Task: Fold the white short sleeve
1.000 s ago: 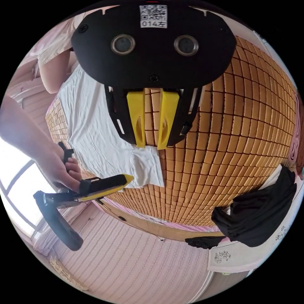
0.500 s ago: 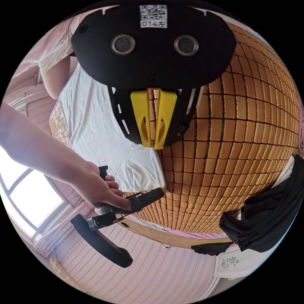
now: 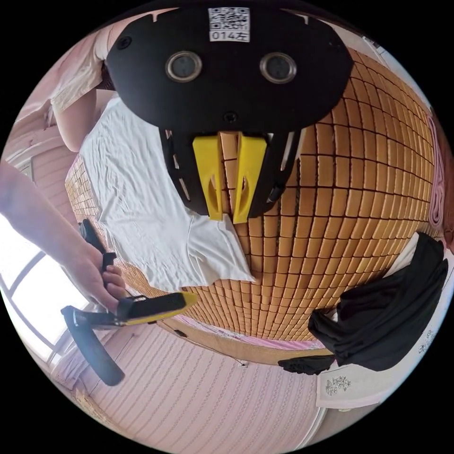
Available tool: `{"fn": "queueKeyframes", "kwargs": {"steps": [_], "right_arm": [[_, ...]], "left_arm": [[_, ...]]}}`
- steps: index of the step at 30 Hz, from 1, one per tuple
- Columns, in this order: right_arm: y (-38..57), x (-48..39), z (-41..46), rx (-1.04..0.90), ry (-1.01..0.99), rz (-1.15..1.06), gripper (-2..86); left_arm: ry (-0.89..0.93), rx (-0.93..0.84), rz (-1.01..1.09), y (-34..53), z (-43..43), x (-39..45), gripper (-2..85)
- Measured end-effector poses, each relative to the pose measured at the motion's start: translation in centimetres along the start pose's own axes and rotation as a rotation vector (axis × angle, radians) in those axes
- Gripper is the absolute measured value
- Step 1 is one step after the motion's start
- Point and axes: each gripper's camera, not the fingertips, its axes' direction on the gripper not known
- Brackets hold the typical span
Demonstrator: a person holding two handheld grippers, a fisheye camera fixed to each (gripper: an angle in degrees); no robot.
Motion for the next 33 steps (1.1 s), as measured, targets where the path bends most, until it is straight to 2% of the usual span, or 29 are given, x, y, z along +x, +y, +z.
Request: {"fn": "queueKeyframes", "kwargs": {"steps": [3,6,10,13,17,20,25,27,33], "right_arm": [[9.2,2.3,-6.3,0.051,0.066,0.07,8.5],[21.0,3.4,-10.7,-0.012,0.157,0.196,8.4],[37.2,2.1,-13.1,-0.167,0.097,0.43,8.4],[45.3,0.0,-12.9,-0.271,0.094,0.54,8.5],[50.0,-0.7,-12.0,-0.332,0.06,0.633,9.6],[50.9,-0.2,-11.4,-0.378,0.052,0.642,10.1],[50.9,0.4,-11.3,-0.41,0.011,0.618,8.2],[50.7,0.7,-11.2,-0.442,0.0,0.598,5.2],[51.3,1.8,-13.8,-0.482,0.018,0.542,0.7]], "left_arm": [[0.039,0.05,0.069,0.1,-1.8,2.4,4.8],[0.112,-0.01,0.154,1.2,-2.9,5.9,4.9],[0.173,-0.186,0.242,5.1,-3.8,12.0,4.4],[0.18,-0.358,0.382,9.2,-3.3,18.2,5.0],[0.056,-0.645,0.564,12.2,0.9,24.9,6.5],[0.042,-0.728,0.51,11.5,3.7,26.1,6.9],[-0.087,-0.748,0.578,10.5,6.1,29.4,3.8],[-0.086,-0.762,0.602,10.1,6.5,30.2,0.3],[-0.032,-0.815,0.691,9.0,5.3,31.3,-0.8]]}}
